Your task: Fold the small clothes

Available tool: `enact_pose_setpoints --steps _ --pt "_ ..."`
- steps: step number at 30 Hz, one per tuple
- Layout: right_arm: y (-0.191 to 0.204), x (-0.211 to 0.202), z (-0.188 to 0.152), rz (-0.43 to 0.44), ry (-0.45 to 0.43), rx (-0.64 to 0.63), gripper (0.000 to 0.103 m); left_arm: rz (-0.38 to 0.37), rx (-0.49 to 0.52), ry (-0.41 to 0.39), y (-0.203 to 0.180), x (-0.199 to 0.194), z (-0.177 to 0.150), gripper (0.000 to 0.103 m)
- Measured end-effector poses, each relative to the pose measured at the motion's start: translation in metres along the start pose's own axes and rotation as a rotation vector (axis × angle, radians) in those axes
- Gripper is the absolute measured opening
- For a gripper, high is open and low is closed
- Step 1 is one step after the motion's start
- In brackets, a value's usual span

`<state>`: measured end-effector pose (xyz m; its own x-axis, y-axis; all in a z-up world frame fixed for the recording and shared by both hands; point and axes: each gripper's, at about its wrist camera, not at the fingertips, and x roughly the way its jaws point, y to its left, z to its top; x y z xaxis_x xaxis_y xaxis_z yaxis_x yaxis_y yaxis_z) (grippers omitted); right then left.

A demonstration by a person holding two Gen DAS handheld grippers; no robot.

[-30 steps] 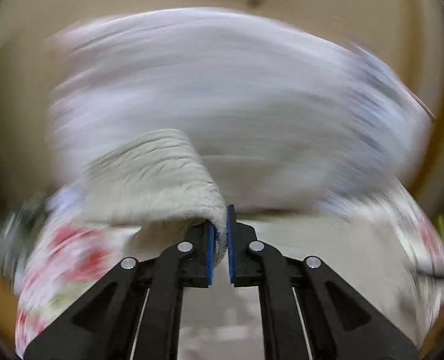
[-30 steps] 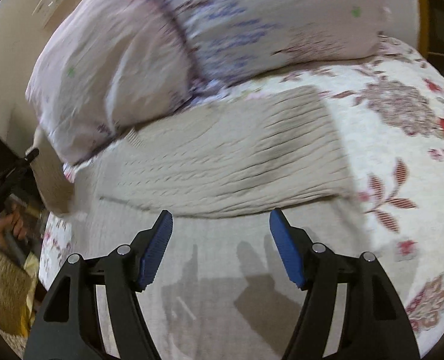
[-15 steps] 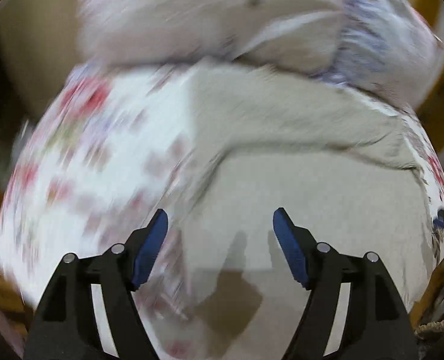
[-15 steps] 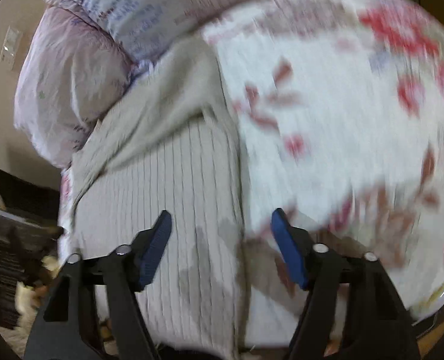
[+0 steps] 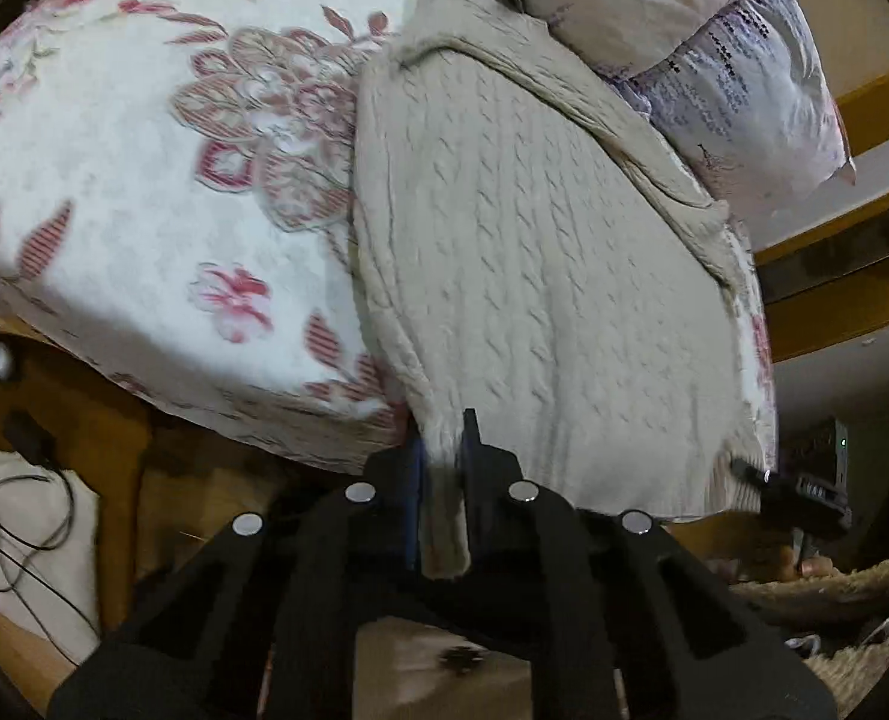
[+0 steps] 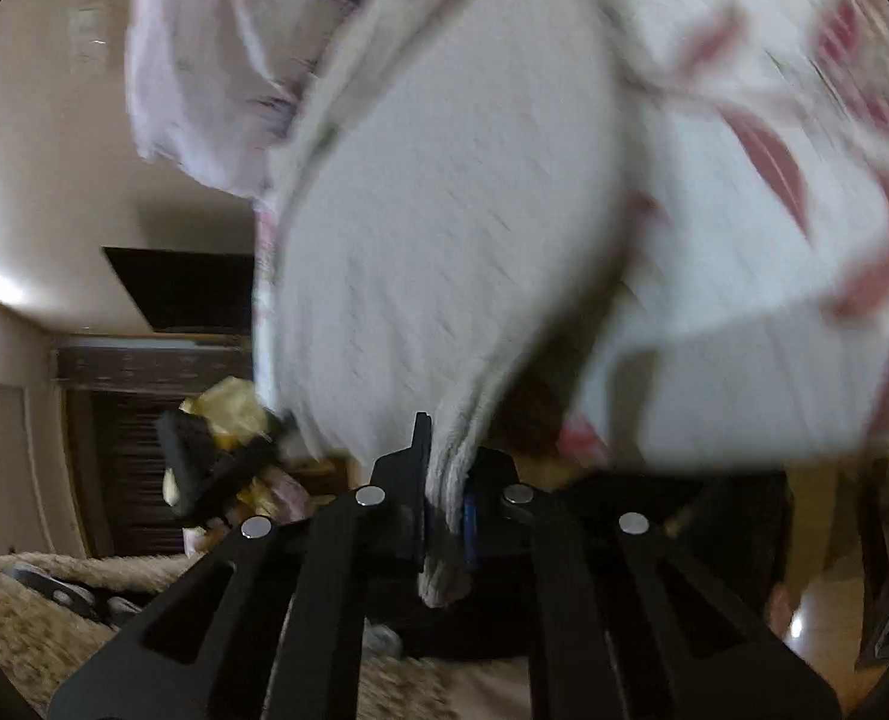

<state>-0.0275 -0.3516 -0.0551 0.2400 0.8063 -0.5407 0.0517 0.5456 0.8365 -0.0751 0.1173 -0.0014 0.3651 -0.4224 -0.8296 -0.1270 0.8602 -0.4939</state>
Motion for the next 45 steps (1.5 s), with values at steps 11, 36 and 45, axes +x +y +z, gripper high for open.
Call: enact_pose_setpoints --steps 11,36,45 --pt "0.066 -0.035 0.183 0.123 -0.477 -0.048 0.009 -0.130 0.079 -0.365 -0.058 -0.011 0.225 0.011" --pt "0.018 -0.034 0.199 -0.053 -0.467 0.074 0.078 -0.382 -0.033 -0.158 -0.103 0.068 0.258 0.015" --pt "0.000 -0.078 0.217 -0.132 -0.511 0.069 0.079 -0.717 0.107 0.129 -0.315 0.187 0.246 0.022"
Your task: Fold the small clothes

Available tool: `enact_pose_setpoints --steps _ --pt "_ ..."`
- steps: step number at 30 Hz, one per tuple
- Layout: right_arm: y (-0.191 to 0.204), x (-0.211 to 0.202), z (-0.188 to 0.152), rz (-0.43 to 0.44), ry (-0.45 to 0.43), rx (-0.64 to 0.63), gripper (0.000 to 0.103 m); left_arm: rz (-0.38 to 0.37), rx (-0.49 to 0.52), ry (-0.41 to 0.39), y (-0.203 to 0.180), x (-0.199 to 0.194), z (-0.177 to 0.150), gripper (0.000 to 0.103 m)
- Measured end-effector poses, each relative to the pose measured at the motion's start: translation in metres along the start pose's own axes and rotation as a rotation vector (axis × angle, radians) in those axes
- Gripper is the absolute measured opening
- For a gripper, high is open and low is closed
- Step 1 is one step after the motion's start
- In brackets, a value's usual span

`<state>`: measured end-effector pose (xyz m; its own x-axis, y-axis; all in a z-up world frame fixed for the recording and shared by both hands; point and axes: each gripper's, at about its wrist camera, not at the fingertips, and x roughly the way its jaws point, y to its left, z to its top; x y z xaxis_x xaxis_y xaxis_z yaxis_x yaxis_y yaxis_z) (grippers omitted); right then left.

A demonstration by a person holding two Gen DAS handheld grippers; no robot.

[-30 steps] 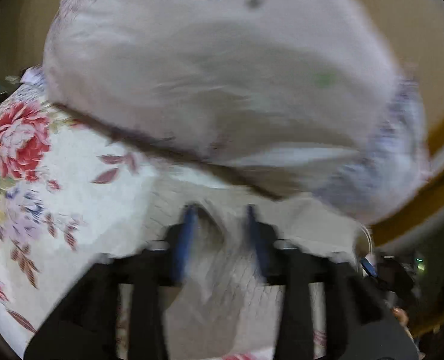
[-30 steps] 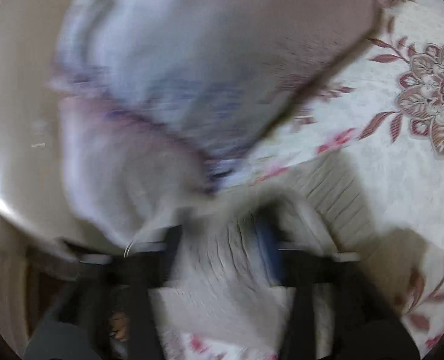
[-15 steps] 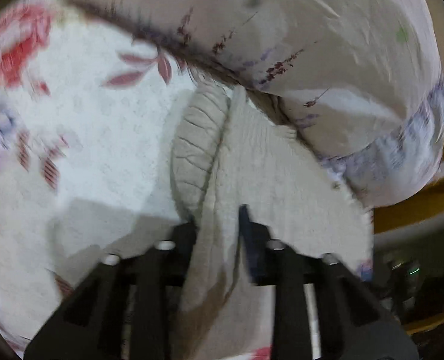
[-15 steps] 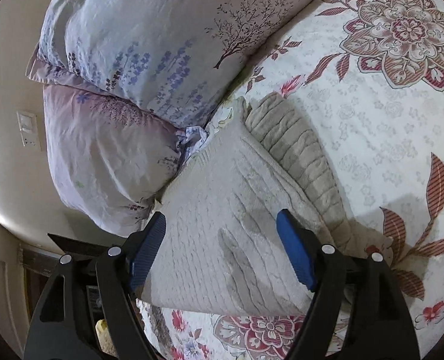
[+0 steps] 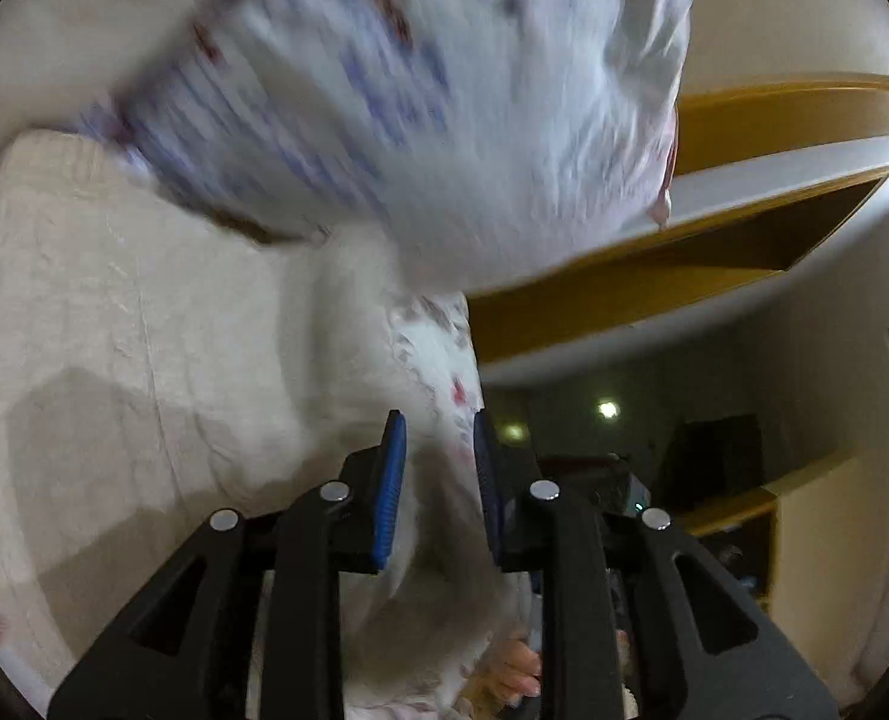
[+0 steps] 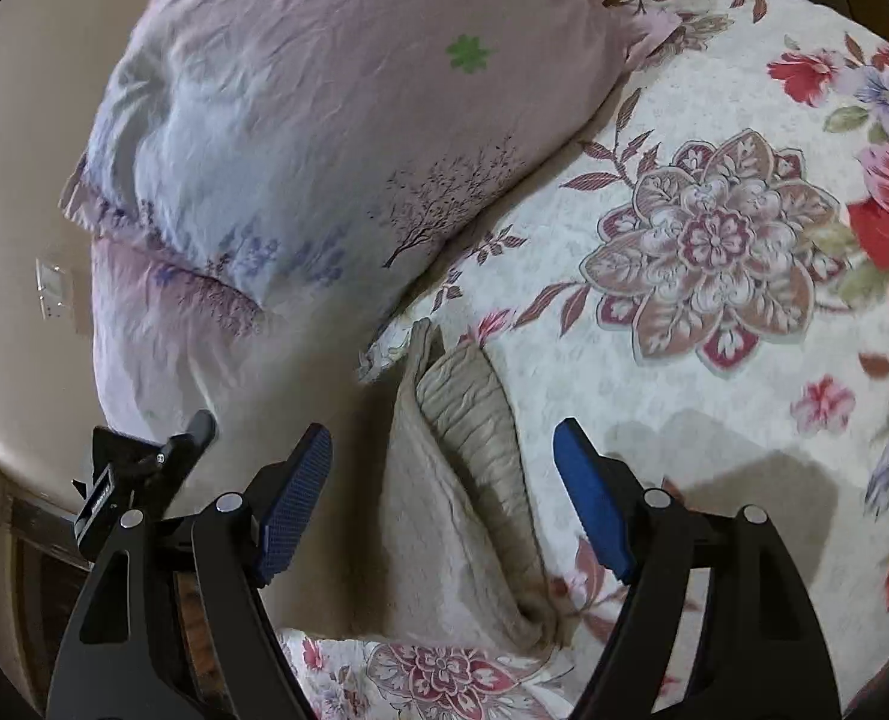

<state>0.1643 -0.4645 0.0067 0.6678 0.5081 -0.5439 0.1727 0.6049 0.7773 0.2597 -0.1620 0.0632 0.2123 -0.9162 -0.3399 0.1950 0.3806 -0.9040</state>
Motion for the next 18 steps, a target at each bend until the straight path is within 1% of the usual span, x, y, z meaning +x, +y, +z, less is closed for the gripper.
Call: enact_pose_setpoints --steps 1,2,3,4,5,6,7,8,10,11,13,14,15,16,17,18 --pt "-0.002 0.003 0.004 0.008 0.019 0.014 0.086 -0.021 -0.003 -0.019 -0.001 -0.005 -0.001 0.028" --pt "-0.005 0.007 0.008 0.021 0.046 0.032 0.093 -0.011 0.029 -0.076 -0.002 -0.022 -0.003 0.048" --pt "-0.007 0.010 0.011 0.029 0.067 0.043 0.095 0.051 0.058 -0.125 -0.002 -0.038 -0.004 0.061" --pt "-0.009 0.014 0.012 0.036 0.088 0.047 0.095 0.144 0.085 -0.172 0.001 -0.057 -0.005 0.079" --pt "-0.009 0.021 0.013 0.041 0.122 0.047 0.095 0.262 0.116 -0.197 0.007 -0.074 -0.006 0.080" --pt "-0.009 0.028 0.013 0.038 0.149 0.046 0.095 0.357 0.136 -0.183 0.014 -0.081 -0.006 0.080" --pt "-0.010 0.035 0.012 0.033 0.179 0.047 0.095 0.444 0.142 -0.155 0.022 -0.084 -0.006 0.080" --pt "-0.010 0.046 0.010 0.026 0.216 0.047 0.095 0.549 0.132 -0.092 0.037 -0.082 -0.008 0.080" --pt "-0.010 0.062 0.008 0.006 0.274 0.051 0.095 0.620 0.127 -0.008 0.055 -0.070 -0.015 0.080" --pt "-0.010 0.072 0.007 -0.005 0.307 0.052 0.095 0.637 0.132 0.012 0.061 -0.067 -0.019 0.082" --pt "-0.010 0.083 0.002 -0.017 0.348 0.048 0.094 0.633 0.138 0.018 0.066 -0.060 -0.028 0.086" --pt "-0.005 0.081 -0.002 -0.008 0.311 0.010 0.069 0.624 0.131 0.007 0.068 -0.055 -0.030 0.086" --pt "-0.003 0.082 -0.004 0.000 0.320 0.002 0.053 0.610 0.125 -0.002 0.068 -0.049 -0.030 0.085" --pt "-0.001 0.083 -0.008 -0.001 0.332 0.001 0.041 0.596 0.124 -0.006 0.070 -0.046 -0.031 0.072" --pt "0.003 0.080 -0.014 0.006 0.312 -0.014 0.036 0.596 0.129 -0.015 0.071 -0.043 -0.032 0.066" --pt "0.008 0.075 -0.017 0.005 0.300 -0.037 0.035 0.587 0.143 -0.025 0.070 -0.045 -0.033 0.059"
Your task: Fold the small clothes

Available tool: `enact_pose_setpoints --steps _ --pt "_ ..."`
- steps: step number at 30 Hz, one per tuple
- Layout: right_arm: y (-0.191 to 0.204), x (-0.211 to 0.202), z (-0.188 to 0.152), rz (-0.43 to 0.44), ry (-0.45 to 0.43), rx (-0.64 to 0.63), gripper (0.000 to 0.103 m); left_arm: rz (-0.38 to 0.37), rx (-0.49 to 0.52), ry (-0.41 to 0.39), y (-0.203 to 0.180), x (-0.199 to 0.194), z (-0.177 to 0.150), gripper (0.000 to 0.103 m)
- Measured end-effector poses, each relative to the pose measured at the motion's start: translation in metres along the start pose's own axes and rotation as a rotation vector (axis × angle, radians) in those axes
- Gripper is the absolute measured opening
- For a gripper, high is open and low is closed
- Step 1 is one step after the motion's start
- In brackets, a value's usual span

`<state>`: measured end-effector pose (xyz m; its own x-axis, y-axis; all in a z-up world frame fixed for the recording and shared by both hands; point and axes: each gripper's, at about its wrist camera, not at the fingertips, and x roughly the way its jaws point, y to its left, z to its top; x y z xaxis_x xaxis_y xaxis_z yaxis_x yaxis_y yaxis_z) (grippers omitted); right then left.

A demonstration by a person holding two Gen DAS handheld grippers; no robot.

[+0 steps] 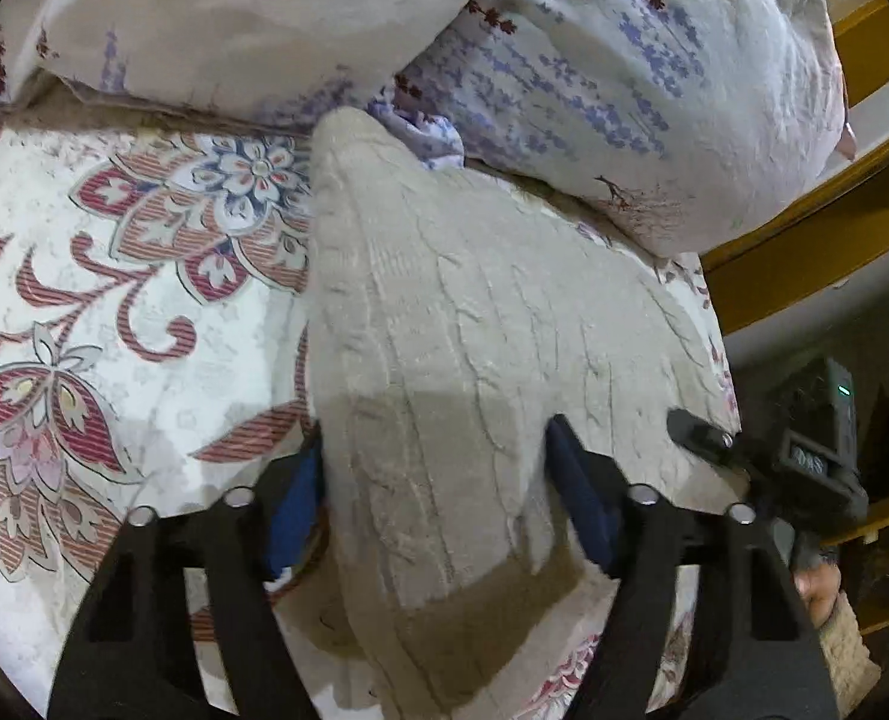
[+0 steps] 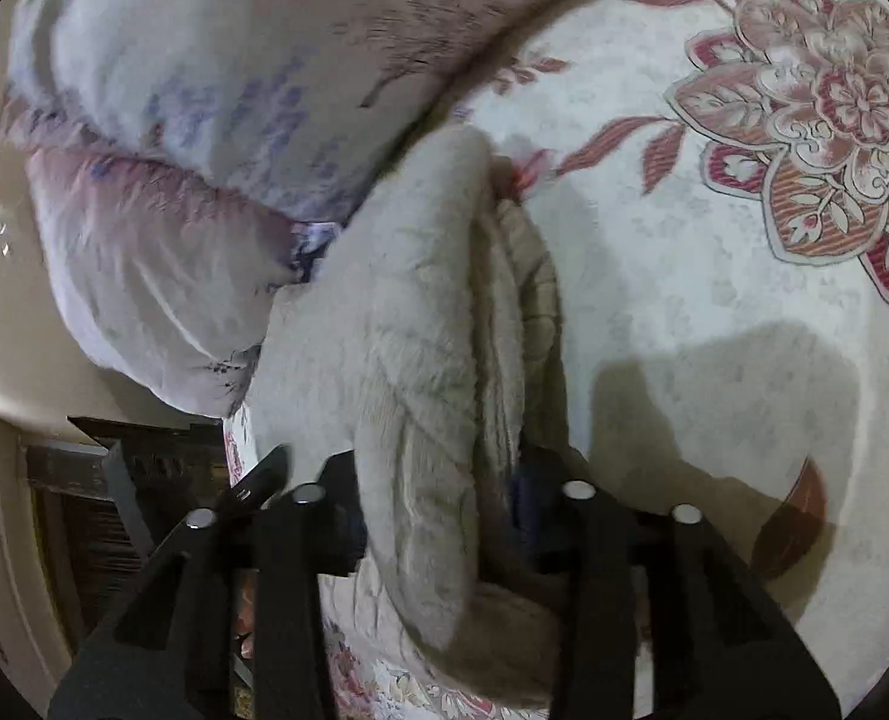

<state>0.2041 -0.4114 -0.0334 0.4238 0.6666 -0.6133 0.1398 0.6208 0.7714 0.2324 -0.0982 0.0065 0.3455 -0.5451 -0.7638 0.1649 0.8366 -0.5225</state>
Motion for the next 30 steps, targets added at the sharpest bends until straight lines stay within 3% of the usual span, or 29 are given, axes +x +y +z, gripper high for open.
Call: enact_pose_setpoints --steps 1,2,4,6,8,10,11,12,13,14,16,19,21,22,24,26,30 --pt "0.006 -0.004 -0.004 -0.007 -0.014 -0.027 0.034 -0.017 0.014 -0.013 0.001 -0.006 -0.001 0.046" --pt "0.014 -0.006 -0.008 -0.014 -0.025 -0.050 0.034 -0.049 0.023 -0.030 0.004 -0.016 -0.003 0.041" --pt "0.031 -0.010 -0.014 -0.029 -0.019 -0.106 0.033 -0.090 0.060 -0.069 0.009 -0.040 -0.006 0.040" --pt "0.049 -0.008 -0.023 -0.097 0.042 -0.184 0.042 -0.046 0.121 -0.097 0.015 -0.062 -0.019 0.041" --pt "0.054 -0.023 -0.026 -0.149 -0.018 -0.178 0.068 0.052 0.176 -0.088 0.023 -0.073 -0.032 0.045" --pt "0.054 -0.042 -0.024 -0.123 -0.126 -0.140 0.073 0.145 0.205 -0.124 0.033 -0.085 -0.044 0.048" --pt "0.054 -0.045 -0.019 -0.092 -0.155 -0.111 0.073 0.164 0.203 -0.145 0.035 -0.092 -0.049 0.062" --pt "0.056 -0.039 -0.017 -0.084 -0.144 -0.099 0.073 0.188 0.197 -0.161 0.035 -0.099 -0.052 0.067" --pt "0.057 -0.029 -0.014 -0.081 -0.118 -0.097 0.060 0.212 0.191 -0.178 0.037 -0.107 -0.056 0.071" --pt "0.064 -0.013 -0.013 -0.075 -0.082 -0.128 0.010 0.220 0.187 -0.190 0.035 -0.109 -0.059 0.074" --pt "0.074 0.007 -0.016 -0.235 -0.092 -0.165 0.012 0.237 0.189 -0.192 0.027 -0.113 -0.070 0.079" --pt "0.052 0.012 -0.019 -0.220 -0.136 0.002 0.012 0.294 0.229 -0.185 0.014 -0.109 -0.086 0.087" --pt "0.060 0.008 -0.027 -0.218 -0.168 -0.025 0.014 0.334 0.234 -0.172 0.013 -0.109 -0.105 0.094" --pt "0.067 0.003 -0.034 -0.218 -0.187 -0.055 0.017 0.351 0.230 -0.171 0.010 -0.107 -0.109 0.101" --pt "0.078 -0.013 -0.057 -0.242 -0.223 -0.125 0.030 0.368 0.222 -0.166 0.009 -0.105 -0.124 0.101" --pt "0.086 -0.028 -0.083 -0.278 -0.262 -0.198 0.069 0.377 0.218 -0.136 0.007 -0.096 -0.130 0.101" --pt "0.090 -0.032 -0.131 -0.402 -0.248 -0.377 0.072 0.412 0.230 -0.076 0.001 -0.075 -0.141 0.101"
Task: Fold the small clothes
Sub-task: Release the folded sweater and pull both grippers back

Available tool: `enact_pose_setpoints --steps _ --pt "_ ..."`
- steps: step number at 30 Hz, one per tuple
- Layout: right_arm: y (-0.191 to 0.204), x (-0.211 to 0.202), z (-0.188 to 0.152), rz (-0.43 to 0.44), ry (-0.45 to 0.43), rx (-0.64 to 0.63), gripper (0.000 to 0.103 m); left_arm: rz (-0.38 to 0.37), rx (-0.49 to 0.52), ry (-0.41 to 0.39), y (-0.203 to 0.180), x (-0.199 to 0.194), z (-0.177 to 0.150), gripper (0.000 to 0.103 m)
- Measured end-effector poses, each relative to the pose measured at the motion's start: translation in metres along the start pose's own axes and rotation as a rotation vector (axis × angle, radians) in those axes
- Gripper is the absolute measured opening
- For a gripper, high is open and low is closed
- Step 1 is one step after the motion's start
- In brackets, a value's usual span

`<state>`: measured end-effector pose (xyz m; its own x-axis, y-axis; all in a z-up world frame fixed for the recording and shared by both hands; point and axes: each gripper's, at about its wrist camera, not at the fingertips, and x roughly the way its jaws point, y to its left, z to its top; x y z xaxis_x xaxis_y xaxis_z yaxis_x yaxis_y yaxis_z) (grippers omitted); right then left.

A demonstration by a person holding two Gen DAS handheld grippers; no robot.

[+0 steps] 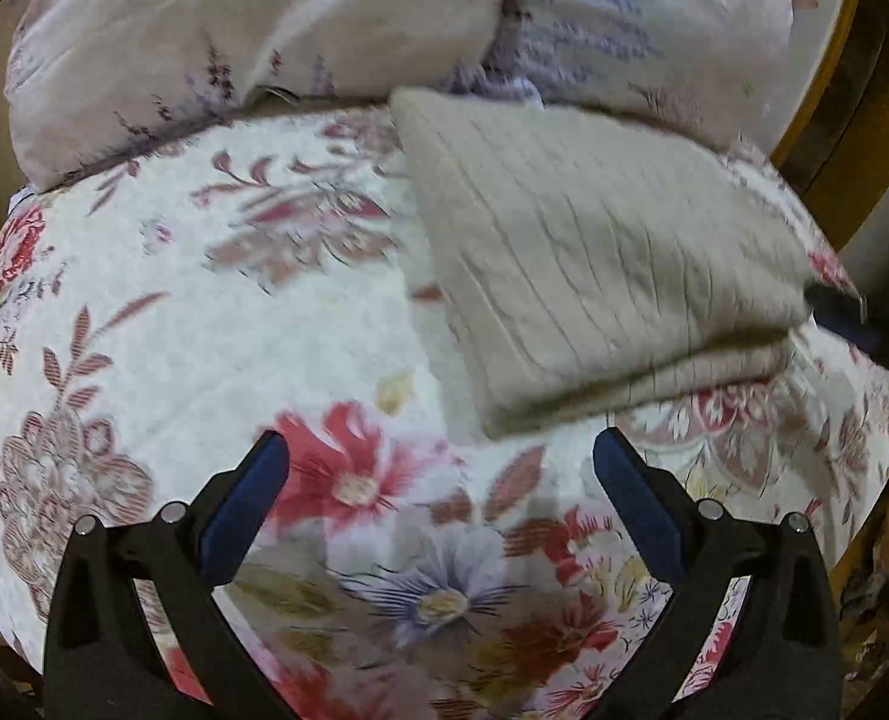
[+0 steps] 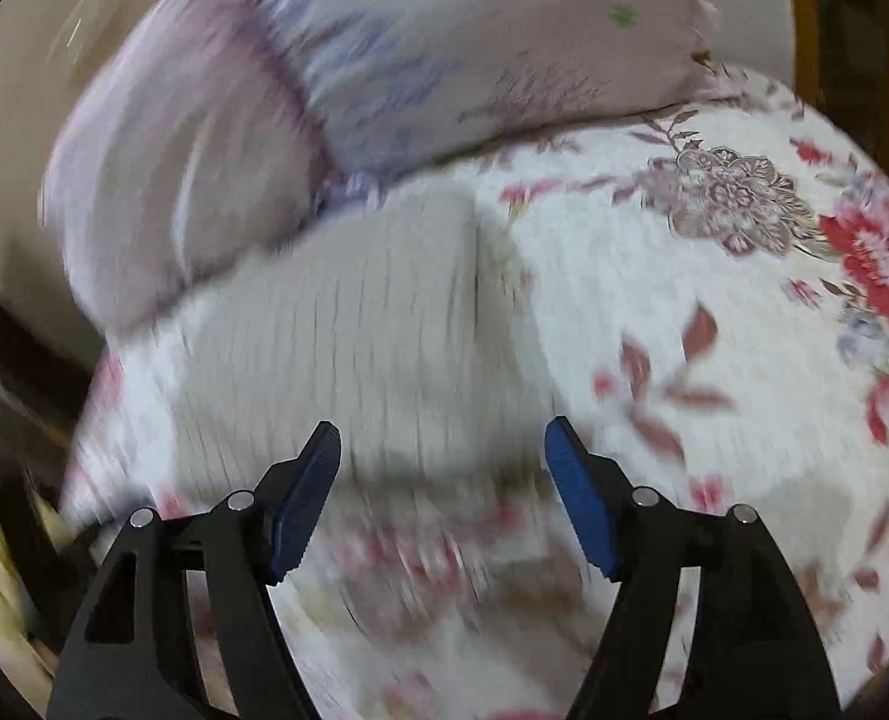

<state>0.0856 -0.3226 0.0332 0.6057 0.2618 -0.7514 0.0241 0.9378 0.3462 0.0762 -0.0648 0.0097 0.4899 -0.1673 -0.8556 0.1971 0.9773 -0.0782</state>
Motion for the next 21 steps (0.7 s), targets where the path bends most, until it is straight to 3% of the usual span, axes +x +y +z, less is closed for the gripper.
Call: enact_pose_setpoints --steps 2,4,6,10,21 --pt "0.001 0.005 -0.028 -0.067 0.060 -0.067 0.072 0.012 0.003 0.026 -0.006 0.008 -0.003 0.101" --pt "-0.002 0.015 -0.042 -0.078 0.105 -0.063 0.075 0.015 -0.018 0.063 -0.009 0.017 -0.005 0.101" --pt "0.006 0.016 -0.046 -0.124 0.074 -0.106 0.091 0.054 -0.013 0.060 -0.012 0.018 -0.007 0.101" --pt "0.020 0.027 -0.058 -0.228 0.109 -0.192 0.102 0.090 -0.007 0.066 -0.016 0.018 -0.011 0.101" --pt "0.018 0.026 -0.065 -0.259 0.054 -0.166 0.102 0.106 -0.016 0.048 -0.016 0.011 -0.022 0.101"
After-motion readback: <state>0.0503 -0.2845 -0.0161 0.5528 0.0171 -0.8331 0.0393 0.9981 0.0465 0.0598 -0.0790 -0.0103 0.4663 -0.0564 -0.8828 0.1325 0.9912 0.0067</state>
